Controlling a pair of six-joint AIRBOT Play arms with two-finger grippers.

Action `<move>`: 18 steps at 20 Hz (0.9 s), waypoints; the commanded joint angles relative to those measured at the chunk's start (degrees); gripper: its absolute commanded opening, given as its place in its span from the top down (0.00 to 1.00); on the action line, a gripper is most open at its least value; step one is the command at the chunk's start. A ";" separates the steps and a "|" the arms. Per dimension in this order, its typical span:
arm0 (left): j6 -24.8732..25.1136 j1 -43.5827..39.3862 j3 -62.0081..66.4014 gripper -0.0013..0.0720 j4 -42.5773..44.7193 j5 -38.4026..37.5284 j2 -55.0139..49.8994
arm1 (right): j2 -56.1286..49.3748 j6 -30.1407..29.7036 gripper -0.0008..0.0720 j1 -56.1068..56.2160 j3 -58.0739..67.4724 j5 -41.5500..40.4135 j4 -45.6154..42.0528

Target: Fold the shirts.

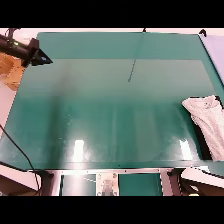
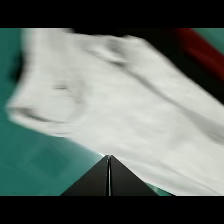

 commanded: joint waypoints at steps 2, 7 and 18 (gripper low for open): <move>2.36 -7.43 -7.21 0.96 6.29 2.99 8.13 | 2.78 -3.96 0.98 16.90 1.14 -5.51 7.96; 3.65 -17.92 -38.29 0.96 6.36 15.19 27.85 | 13.84 -5.55 0.98 37.75 -20.96 -11.80 7.98; 3.15 -20.37 -54.10 0.96 6.58 17.03 38.66 | 20.31 -4.44 0.97 58.45 -35.01 -12.94 8.87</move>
